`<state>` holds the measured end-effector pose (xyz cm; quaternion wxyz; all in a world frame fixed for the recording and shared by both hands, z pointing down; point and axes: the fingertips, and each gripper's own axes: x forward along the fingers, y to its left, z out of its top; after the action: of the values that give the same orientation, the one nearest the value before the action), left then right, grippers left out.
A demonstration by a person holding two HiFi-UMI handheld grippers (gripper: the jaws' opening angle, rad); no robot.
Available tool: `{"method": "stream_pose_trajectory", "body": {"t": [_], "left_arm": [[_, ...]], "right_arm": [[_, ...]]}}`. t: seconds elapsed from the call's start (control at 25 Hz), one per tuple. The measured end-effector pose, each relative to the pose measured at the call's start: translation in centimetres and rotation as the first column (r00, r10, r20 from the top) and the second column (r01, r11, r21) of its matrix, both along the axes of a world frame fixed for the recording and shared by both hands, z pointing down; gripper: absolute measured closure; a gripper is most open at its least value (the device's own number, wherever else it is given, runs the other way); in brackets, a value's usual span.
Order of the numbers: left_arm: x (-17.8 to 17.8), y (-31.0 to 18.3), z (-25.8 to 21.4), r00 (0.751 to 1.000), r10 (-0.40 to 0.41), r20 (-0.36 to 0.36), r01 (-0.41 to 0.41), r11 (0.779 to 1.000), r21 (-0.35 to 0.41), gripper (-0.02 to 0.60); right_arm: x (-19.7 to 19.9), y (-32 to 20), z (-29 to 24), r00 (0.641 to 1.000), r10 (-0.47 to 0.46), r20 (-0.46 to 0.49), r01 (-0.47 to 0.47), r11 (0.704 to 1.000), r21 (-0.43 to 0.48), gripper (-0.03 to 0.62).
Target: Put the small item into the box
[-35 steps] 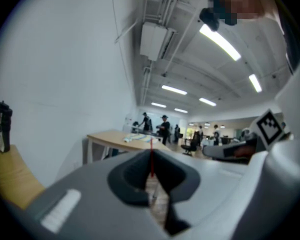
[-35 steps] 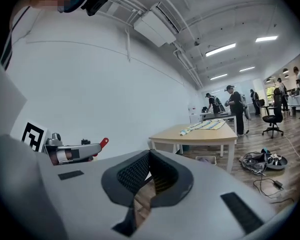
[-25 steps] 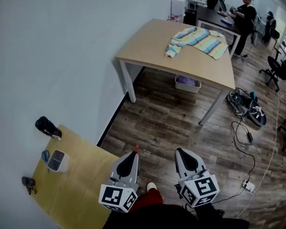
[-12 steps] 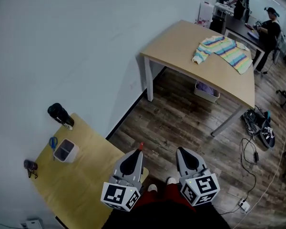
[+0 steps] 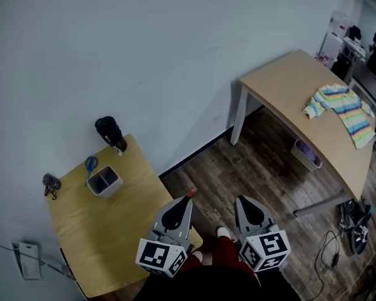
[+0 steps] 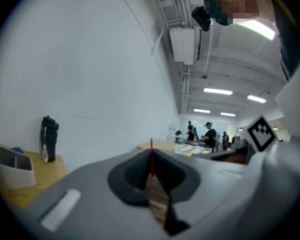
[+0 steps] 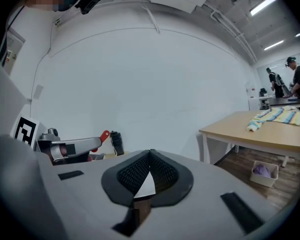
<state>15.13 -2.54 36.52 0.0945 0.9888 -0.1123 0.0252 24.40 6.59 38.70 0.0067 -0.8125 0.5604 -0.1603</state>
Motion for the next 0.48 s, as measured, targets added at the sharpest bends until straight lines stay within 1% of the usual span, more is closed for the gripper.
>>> {"method": "stream_pose_trajectory", "body": {"t": [0.12,0.24,0.36,0.48], "left_arm": [[0.4,-1.9,0.1,0.995,-0.102,0.007,0.102,0.995,-0.002,0.568],[0.2,-3.7,0.0,0.977,-0.213,0.01,0.213,0.977,-0.001,0.568],[-0.3,-5.1,-0.1,0.948,-0.319,0.019,0.319,0.948,0.003,0.568],[-1.3,-5.9,-0.2,0.907,-0.42,0.031,0.42,0.908,0.007,0.568]], "right_arm": [[1.1,-2.9,0.3,0.995,-0.104,0.01,0.104,0.995,-0.007,0.586],[1.6,-5.5,0.4,0.976,-0.216,0.017,0.217,0.976,-0.015,0.586],[2.1,-7.9,0.4,0.95,-0.311,0.023,0.312,0.95,-0.015,0.586],[2.3,-9.9,0.4,0.917,-0.397,0.032,0.398,0.917,-0.008,0.586]]}}
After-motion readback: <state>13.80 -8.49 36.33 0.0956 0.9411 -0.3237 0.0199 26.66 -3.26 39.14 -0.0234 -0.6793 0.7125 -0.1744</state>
